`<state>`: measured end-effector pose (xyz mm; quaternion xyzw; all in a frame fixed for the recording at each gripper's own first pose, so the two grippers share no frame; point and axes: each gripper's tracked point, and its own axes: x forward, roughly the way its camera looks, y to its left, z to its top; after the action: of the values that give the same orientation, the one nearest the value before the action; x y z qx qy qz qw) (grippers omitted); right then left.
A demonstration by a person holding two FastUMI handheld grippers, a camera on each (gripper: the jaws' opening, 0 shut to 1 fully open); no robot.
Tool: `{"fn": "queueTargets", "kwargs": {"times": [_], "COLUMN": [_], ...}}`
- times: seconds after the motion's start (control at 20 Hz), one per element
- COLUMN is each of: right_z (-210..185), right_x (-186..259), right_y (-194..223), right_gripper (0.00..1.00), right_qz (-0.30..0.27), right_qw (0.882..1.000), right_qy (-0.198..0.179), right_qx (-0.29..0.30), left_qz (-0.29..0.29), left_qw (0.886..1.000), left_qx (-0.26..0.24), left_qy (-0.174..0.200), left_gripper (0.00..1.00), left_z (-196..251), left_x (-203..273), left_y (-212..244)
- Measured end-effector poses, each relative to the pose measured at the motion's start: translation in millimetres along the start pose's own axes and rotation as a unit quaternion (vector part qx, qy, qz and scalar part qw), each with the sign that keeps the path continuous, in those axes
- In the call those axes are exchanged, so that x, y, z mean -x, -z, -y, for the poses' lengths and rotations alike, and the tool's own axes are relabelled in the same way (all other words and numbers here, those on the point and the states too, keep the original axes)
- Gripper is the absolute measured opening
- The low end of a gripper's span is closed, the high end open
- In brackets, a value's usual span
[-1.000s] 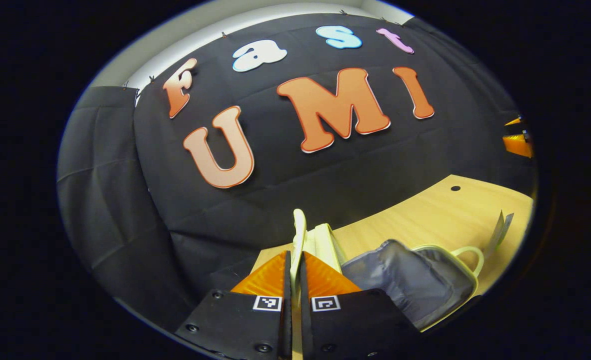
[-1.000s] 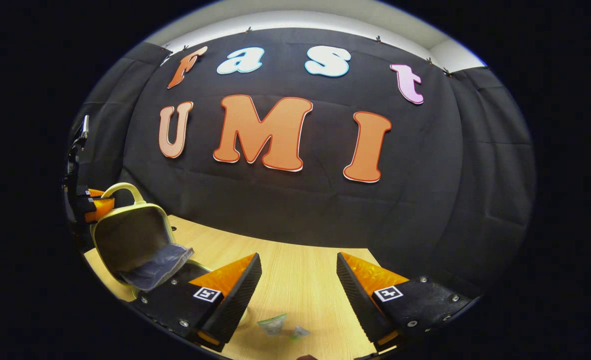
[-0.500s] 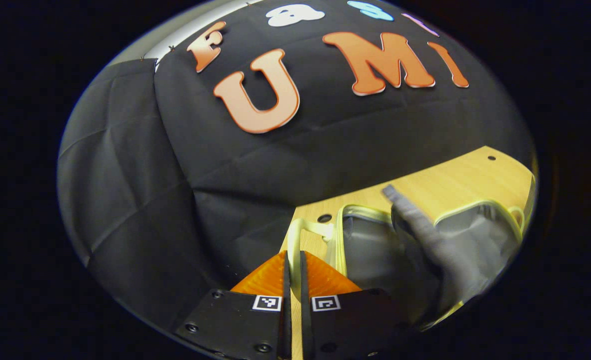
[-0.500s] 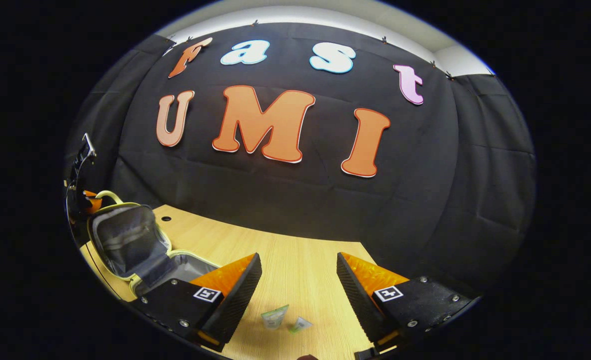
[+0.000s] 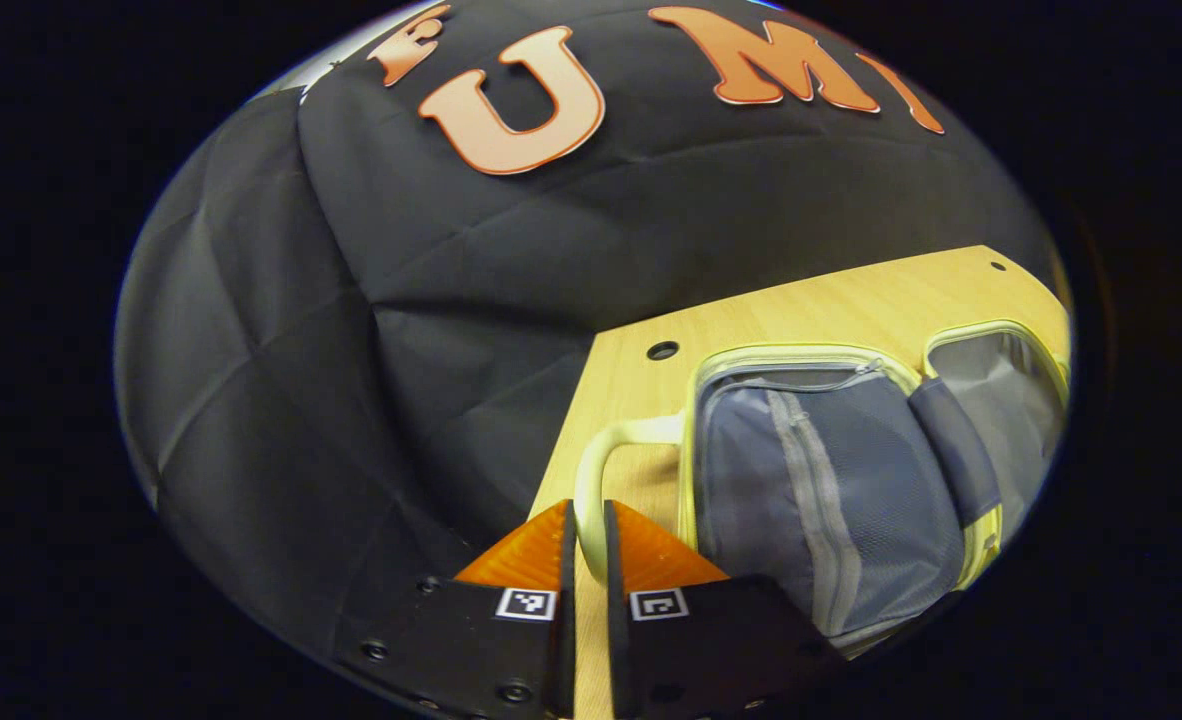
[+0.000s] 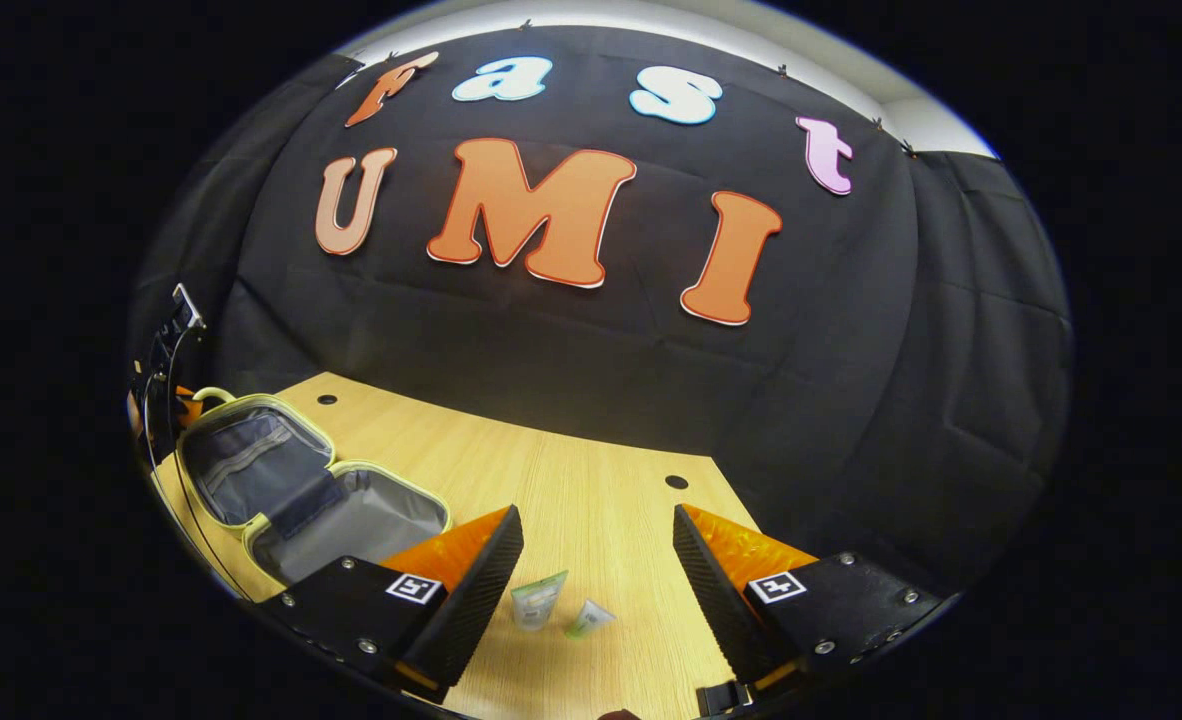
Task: First open the suitcase, pack the skin care products into it, and then close the suitcase.
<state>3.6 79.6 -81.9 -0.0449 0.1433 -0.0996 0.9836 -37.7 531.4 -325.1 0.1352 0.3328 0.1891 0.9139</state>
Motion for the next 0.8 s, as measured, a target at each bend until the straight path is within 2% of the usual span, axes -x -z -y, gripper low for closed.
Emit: {"fn": "queueTargets", "kwargs": {"times": [0.1,0.15,0.25,0.3,0.35,0.4,0.45,0.5,0.65,0.7,0.8], "right_z": [6,9,17,20,24,27,29,30,37,39,44], "right_x": [-1,-2,-5,-6,-8,-9,-10,-11,-13,-14,-15], "right_y": [6,8,14,17,20,24,27,30,39,41,46], "right_gripper": [0.96,0.96,0.96,0.96,0.96,0.96,0.96,0.96,0.96,0.96,0.96], "right_qz": [-0.007,-0.009,-0.012,-0.014,-0.016,-0.019,-0.022,-0.024,-0.03,-0.032,-0.035], "right_qw": [1.0,1.0,1.0,1.0,1.0,1.0,0.999,0.999,0.999,0.999,0.999], "right_qy": [0.003,0.004,0.004,0.005,0.006,0.005,0.001,-0.002,-0.013,-0.018,-0.028], "right_qx": [-0.01,-0.014,-0.018,-0.016,-0.015,-0.018,-0.023,-0.028,-0.029,-0.028,-0.027], "left_qz": [0.004,0.015,0.038,0.052,0.066,0.077,0.087,0.097,0.125,0.134,0.151], "left_qw": [1.0,1.0,0.999,0.998,0.998,0.997,0.996,0.994,0.988,0.985,0.977], "left_qx": [-0.008,-0.012,-0.019,-0.014,-0.005,0.004,0.015,0.021,0.037,0.044,0.049], "left_qy": [-0.02,-0.022,-0.021,-0.014,-0.003,0.012,0.026,0.043,0.084,0.104,0.139], "left_gripper": [0.18,0.14,0.22,0.22,0.29,0.24,0.33,0.51,0.68,0.7,0.81], "left_z": [-2,1,11,21,36,53,69,89,139,158,199], "left_x": [-3,3,21,30,43,57,69,83,119,130,152], "left_y": [0,-2,-19,-31,-43,-52,-61,-69,-94,-104,-119]}}
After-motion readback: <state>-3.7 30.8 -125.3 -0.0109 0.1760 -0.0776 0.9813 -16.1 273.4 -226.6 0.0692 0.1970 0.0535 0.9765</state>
